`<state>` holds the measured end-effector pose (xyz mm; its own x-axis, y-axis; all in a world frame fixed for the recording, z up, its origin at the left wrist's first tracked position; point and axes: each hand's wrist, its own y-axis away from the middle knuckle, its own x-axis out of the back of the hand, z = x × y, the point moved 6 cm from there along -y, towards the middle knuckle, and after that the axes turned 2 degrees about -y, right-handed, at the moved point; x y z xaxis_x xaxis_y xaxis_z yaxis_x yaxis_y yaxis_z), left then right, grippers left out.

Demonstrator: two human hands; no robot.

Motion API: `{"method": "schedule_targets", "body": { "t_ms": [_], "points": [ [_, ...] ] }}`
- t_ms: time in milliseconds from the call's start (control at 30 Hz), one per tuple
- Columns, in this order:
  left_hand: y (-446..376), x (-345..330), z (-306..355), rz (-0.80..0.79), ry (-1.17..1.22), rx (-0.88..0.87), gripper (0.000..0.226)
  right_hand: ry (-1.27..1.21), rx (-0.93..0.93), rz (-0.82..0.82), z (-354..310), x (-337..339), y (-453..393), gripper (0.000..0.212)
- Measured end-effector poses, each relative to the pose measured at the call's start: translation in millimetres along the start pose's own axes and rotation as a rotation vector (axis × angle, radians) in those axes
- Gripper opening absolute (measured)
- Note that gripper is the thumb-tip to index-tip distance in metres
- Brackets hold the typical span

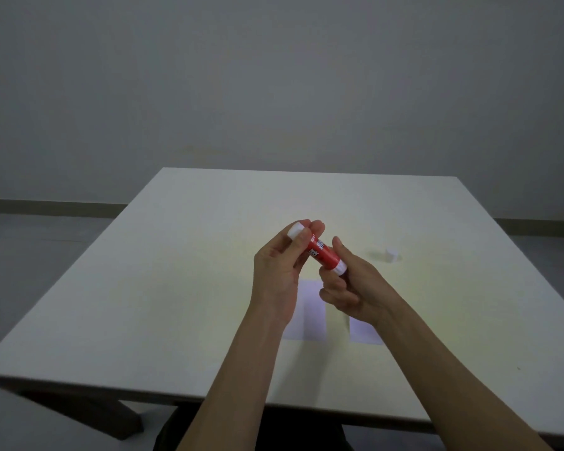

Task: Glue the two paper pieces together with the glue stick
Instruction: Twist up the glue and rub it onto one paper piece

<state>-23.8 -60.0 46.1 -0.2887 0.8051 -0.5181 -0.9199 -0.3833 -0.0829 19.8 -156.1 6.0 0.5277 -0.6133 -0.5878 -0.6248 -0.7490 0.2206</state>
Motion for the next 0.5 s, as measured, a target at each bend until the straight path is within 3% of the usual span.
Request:
{"method": "schedule_targets", "body": {
  "t_ms": [67,133,233,300,367,500],
  "points": [
    [1.6,1.6,-2.6,0.028,0.000,-0.002,0.014,0.079,0.004,0.117,-1.2,4.3,0.9,0.044],
    [2.0,5.7,-3.5,0.076,0.035,0.005,0.012,0.280,0.143,0.204,-10.3,3.5,3.3,0.042],
    [0.2,11.7,0.1,0.143,0.068,-0.001,0.011,0.496,0.396,0.253,-20.5,-3.8,11.9,0.027],
    [0.1,10.6,3.7,0.143,0.091,-0.010,0.013,0.465,0.466,0.227,-20.3,-6.1,15.9,0.019],
    [0.0,9.9,5.0,0.139,0.092,-0.016,0.019,0.331,0.415,0.206,-17.2,-6.5,14.5,0.021],
    [3.3,9.4,3.9,0.121,-0.010,-0.032,0.021,0.085,0.085,0.304,-4.2,-1.3,8.0,0.047]
  ]
}}
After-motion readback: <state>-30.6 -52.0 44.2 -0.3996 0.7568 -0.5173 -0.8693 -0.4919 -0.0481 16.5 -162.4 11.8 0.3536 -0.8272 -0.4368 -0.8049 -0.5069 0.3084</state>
